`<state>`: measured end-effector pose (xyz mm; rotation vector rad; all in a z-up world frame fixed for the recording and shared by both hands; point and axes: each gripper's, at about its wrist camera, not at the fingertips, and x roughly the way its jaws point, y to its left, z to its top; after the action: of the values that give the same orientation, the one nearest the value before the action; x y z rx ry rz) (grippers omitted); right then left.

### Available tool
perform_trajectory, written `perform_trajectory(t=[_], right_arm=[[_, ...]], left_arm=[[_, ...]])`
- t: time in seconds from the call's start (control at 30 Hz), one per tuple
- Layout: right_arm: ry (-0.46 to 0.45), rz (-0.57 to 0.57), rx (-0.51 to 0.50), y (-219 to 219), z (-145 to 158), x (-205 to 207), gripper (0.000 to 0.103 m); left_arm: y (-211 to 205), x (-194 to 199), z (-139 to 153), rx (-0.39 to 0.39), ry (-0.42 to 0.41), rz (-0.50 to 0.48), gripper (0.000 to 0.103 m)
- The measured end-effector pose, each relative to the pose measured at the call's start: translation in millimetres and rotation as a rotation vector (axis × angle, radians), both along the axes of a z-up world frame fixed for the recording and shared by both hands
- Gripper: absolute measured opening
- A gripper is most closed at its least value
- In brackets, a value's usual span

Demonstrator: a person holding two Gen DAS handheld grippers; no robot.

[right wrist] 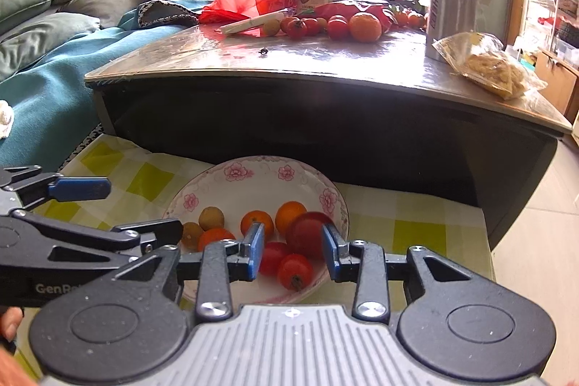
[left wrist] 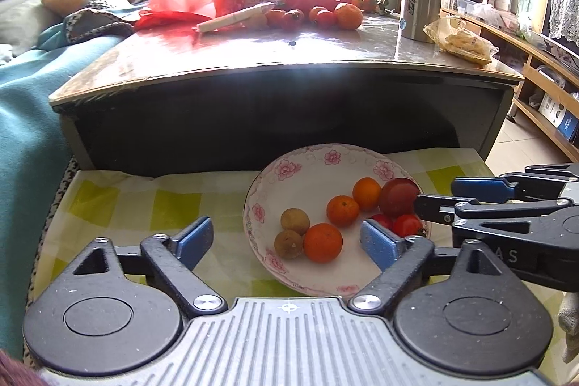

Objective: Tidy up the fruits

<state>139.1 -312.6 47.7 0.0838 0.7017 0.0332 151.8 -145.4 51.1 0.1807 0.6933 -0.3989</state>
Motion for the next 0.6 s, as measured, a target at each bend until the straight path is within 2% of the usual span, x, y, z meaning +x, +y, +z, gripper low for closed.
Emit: perform_trajectory(t=[0.1, 0.43, 0.6], right_arm=[[0.006, -0.008, 0.002, 0, 3, -12, 0.041], [0.013, -0.009, 0.018, 9, 9, -55, 0.042], [0.016, -0.014, 0.032, 12, 10, -76, 0.046]], left_arm=[[2, -13, 2, 0.011, -0.021, 0.022, 0.103], [12, -52, 5, 0.025, -0.024, 0.045, 0.103], [13, -72, 6, 0.085, -0.046, 0.050, 0.103]])
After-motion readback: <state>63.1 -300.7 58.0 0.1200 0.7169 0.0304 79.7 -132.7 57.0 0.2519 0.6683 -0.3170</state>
